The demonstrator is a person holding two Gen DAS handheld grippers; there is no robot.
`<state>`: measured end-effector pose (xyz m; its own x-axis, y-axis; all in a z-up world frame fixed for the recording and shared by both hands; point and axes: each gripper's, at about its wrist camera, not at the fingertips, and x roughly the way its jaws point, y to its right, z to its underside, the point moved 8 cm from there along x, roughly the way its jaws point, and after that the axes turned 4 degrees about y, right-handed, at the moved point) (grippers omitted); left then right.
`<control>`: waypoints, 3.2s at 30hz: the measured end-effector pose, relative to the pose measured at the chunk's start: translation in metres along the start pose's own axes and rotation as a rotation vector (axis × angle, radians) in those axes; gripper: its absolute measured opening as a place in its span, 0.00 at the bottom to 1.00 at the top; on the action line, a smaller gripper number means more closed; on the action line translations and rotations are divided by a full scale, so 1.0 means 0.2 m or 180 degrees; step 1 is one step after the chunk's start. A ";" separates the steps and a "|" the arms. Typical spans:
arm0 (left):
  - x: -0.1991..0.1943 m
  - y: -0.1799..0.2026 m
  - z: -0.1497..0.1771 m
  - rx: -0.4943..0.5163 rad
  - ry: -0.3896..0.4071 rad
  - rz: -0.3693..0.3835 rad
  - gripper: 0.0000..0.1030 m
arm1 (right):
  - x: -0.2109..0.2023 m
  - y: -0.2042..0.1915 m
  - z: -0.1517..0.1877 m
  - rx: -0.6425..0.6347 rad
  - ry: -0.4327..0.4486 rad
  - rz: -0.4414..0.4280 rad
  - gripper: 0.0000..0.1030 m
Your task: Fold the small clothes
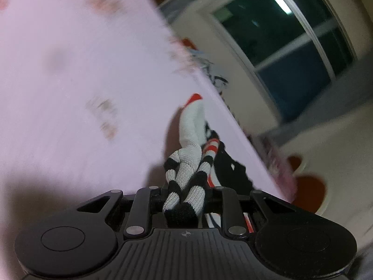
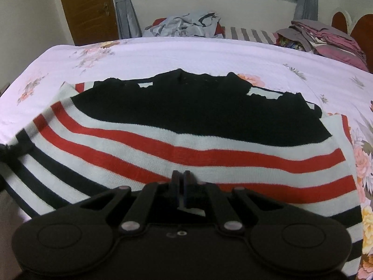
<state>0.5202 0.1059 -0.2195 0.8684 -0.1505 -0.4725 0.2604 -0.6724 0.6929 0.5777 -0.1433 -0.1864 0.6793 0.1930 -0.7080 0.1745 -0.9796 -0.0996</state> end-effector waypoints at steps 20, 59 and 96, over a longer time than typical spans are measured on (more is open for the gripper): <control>0.48 1.41 1.07 0.2894 -0.1394 0.0037 0.22 | -0.85 1.17 0.15 0.1485 0.0784 0.0219 0.13; 0.58 1.13 0.56 0.2767 -0.1015 0.0383 0.22 | -0.43 0.75 -0.05 0.0410 0.0410 -0.0279 0.20; 0.47 1.26 0.60 0.3232 -0.1023 0.0517 0.23 | -0.39 0.96 -0.10 0.0647 0.0348 -0.0213 0.19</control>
<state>0.6170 -0.1636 -0.1545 0.6710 -0.3761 -0.6389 -0.4485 -0.8921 0.0541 0.5731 -0.3451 -0.1370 0.7461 0.2518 -0.6163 0.0821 -0.9535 -0.2901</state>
